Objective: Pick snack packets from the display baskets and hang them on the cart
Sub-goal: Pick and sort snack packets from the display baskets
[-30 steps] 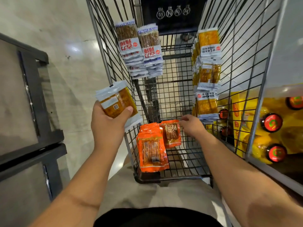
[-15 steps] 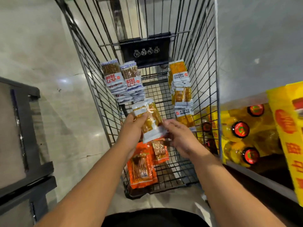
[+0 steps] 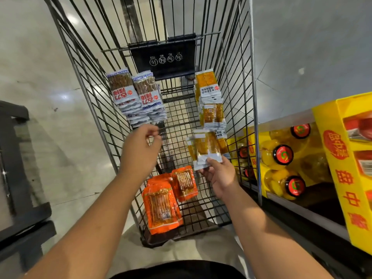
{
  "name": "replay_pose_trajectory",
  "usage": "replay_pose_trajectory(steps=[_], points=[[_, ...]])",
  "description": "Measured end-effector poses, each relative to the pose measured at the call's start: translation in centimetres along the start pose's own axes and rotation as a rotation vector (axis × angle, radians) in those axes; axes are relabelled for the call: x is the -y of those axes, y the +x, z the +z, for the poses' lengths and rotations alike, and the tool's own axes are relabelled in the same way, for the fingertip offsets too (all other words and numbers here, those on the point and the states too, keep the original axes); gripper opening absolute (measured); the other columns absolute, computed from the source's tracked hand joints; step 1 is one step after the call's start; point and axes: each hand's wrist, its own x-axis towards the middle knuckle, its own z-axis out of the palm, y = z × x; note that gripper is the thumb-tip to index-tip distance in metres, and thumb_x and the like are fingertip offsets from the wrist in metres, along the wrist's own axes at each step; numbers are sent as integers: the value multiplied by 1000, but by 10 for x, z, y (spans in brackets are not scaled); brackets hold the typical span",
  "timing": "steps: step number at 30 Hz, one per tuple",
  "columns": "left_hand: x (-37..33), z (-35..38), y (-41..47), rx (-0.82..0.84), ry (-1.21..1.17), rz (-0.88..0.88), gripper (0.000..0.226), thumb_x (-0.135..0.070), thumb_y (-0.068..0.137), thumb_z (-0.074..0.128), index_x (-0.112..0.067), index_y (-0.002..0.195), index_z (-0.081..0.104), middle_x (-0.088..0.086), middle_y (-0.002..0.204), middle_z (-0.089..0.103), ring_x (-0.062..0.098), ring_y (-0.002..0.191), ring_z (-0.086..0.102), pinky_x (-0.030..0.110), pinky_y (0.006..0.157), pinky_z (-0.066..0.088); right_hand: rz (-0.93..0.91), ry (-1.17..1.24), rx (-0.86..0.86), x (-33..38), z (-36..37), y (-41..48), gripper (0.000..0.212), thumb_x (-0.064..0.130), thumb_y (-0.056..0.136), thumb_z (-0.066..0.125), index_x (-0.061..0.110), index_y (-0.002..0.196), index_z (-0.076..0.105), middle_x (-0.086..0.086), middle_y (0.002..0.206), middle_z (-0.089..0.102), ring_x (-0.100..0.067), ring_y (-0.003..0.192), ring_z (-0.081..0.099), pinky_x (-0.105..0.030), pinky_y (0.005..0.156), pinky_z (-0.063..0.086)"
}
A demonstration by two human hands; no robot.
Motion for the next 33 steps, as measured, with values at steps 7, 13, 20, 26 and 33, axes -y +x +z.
replay_pose_trajectory(steps=[7, 13, 20, 26, 33], points=[[61, -21, 7, -329, 363, 129, 44, -20, 87, 60, -14, 130, 58, 12, 152, 43, 34, 146, 25, 54, 116, 19, -28, -23, -272, -15, -18, 32, 23, -1, 97, 59, 6, 119, 56, -19, 105, 66, -26, 79, 67, -28, 56, 57], [86, -3, 0, -277, 173, 27, 71, 0, 88, 66, -15, 151, 37, 12, 164, 17, 33, 140, 39, 49, 105, 42, 18, 159, -356, -15, -8, 59, 31, -10, 91, 61, 2, 120, 63, -19, 109, 68, -27, 81, 68, -23, 54, 56], [89, -4, 3, -275, 69, 39, 69, 7, 88, 57, -21, 147, 37, 9, 151, 33, 23, 118, 57, 38, 77, 55, 99, -182, -489, -4, 0, 70, 10, 13, 98, 55, 16, 89, 54, 1, 83, 57, -13, 65, 54, -27, 54, 51], [88, -3, 2, -269, 75, -23, 45, 7, 88, 55, -12, 129, 52, 12, 149, 35, 28, 115, 60, 33, 81, 48, -155, -823, -553, -29, 8, 61, 51, 30, 92, 65, -1, 131, 53, -21, 126, 56, -36, 119, 56, -45, 98, 50], [84, -3, 1, -277, 101, -32, 40, 9, 87, 52, -7, 124, 55, 15, 148, 36, 25, 113, 56, 30, 82, 43, -282, -1646, -592, -30, -2, 63, 53, 44, 90, 65, 22, 134, 48, -16, 151, 33, -38, 139, 28, -51, 112, 29]])
